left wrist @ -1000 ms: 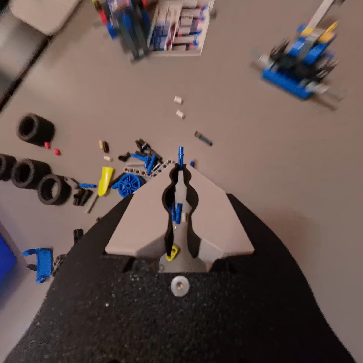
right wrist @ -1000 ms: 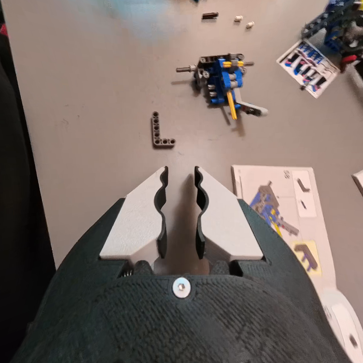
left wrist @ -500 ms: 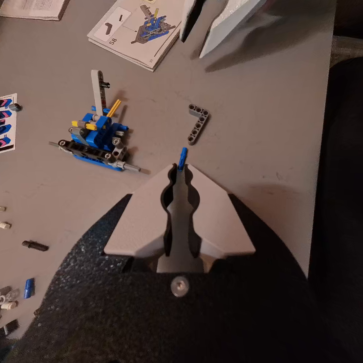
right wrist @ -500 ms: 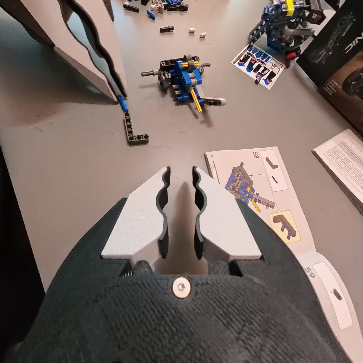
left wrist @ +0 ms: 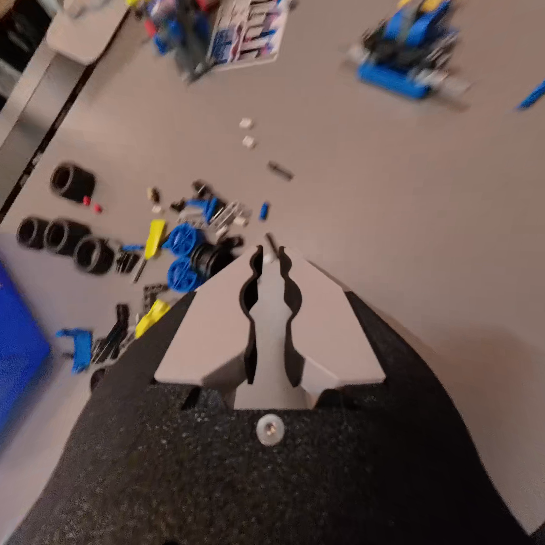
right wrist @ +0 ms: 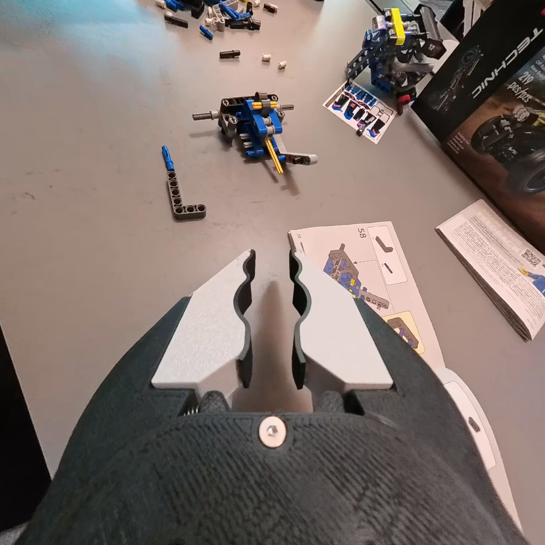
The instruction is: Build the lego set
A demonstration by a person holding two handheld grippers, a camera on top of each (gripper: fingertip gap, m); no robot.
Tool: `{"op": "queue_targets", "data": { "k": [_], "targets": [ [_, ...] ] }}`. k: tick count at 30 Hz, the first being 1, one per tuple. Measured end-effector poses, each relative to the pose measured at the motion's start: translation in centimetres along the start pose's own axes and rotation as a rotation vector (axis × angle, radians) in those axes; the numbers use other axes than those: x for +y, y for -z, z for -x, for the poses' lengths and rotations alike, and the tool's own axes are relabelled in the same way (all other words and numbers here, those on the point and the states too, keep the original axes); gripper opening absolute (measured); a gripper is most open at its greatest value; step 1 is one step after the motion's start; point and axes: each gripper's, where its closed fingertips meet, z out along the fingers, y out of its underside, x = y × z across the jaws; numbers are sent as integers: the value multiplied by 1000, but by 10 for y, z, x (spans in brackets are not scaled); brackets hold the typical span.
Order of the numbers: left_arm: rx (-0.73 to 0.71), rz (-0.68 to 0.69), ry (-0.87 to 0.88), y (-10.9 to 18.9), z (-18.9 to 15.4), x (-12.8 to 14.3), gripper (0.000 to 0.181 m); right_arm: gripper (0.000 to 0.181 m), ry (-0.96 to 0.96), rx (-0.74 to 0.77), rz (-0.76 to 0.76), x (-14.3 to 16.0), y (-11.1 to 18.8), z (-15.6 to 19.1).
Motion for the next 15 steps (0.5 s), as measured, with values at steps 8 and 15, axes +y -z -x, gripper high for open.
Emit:
{"op": "queue_targets", "data": {
  "k": [8, 15],
  "targets": [
    [28, 81, 65, -13, 15, 33, 6, 23, 9, -9, 30, 3, 2, 3],
    [54, 55, 105, -19, 18, 32, 1, 23, 3, 4, 54, 10, 7, 1]
  ]
}}
